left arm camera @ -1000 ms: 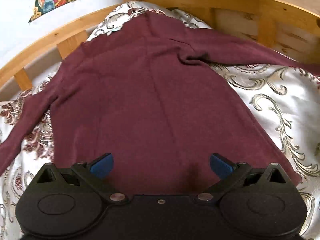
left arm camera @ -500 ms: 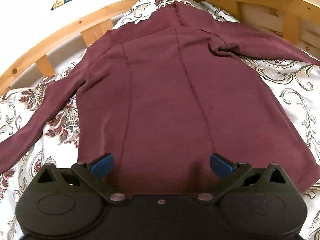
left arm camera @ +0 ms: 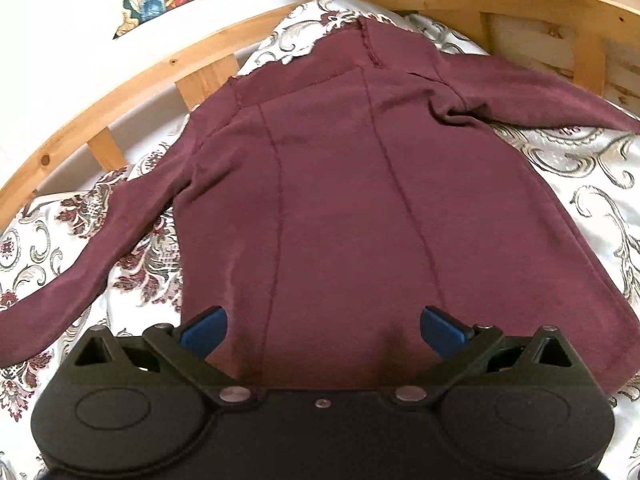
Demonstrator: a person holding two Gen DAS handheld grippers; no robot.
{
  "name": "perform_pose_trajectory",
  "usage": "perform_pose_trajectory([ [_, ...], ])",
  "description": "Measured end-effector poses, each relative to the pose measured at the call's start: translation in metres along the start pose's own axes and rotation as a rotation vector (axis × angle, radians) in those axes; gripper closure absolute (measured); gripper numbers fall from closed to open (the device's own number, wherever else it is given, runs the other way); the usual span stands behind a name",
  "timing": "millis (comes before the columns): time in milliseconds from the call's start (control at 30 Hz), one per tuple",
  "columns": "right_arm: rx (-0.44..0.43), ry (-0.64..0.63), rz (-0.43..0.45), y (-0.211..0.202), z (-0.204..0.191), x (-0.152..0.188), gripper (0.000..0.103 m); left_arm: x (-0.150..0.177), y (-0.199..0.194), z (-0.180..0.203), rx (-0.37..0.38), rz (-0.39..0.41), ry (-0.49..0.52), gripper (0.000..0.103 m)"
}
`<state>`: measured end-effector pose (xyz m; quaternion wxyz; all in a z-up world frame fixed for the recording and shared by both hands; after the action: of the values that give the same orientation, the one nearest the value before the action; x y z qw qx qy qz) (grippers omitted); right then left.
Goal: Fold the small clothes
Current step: 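Move the right gripper to the maroon shirt's sleeve cuff and grasp it, then carry the sleeve across the shirt body with the right gripper and open it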
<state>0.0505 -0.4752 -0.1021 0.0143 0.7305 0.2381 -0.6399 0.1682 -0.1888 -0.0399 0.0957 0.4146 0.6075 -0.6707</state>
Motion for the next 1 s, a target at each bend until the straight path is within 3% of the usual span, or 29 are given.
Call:
perform_pose_trajectory([
  [267,-0.202,-0.137,0.248,-0.050,-0.062,-0.007,0.094,-0.006,-0.015,-0.024,-0.042,0.067,-0.069,0.001],
  [500,-0.546,-0.281,0.407,-0.120,-0.147,0.005,0.094,-0.013,-0.038,-0.068,-0.104,0.158,-0.182,0.001],
  [733,-0.903,-0.499,0.439,-0.200,-0.191,0.062,0.094,-0.007,-0.058,-0.128,-0.180,0.234,-0.357,0.001],
  [1000,-1.128,-0.695,0.422,-0.259,-0.188,0.111,0.094,0.005,-0.055,-0.144,-0.193,0.224,-0.407,0.001],
])
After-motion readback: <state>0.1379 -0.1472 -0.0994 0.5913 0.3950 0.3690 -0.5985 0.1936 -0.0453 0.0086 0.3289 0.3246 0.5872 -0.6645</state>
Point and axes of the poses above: each gripper's, at about its wrist camera, not at the fingertips, and y roughly the way its jaws point, z to its right, x to its underside, the point moved 3 cm from there along y, roughly the way its jaws point, and after that the axes turned 15 degrees about x, right-handed, at the moved point
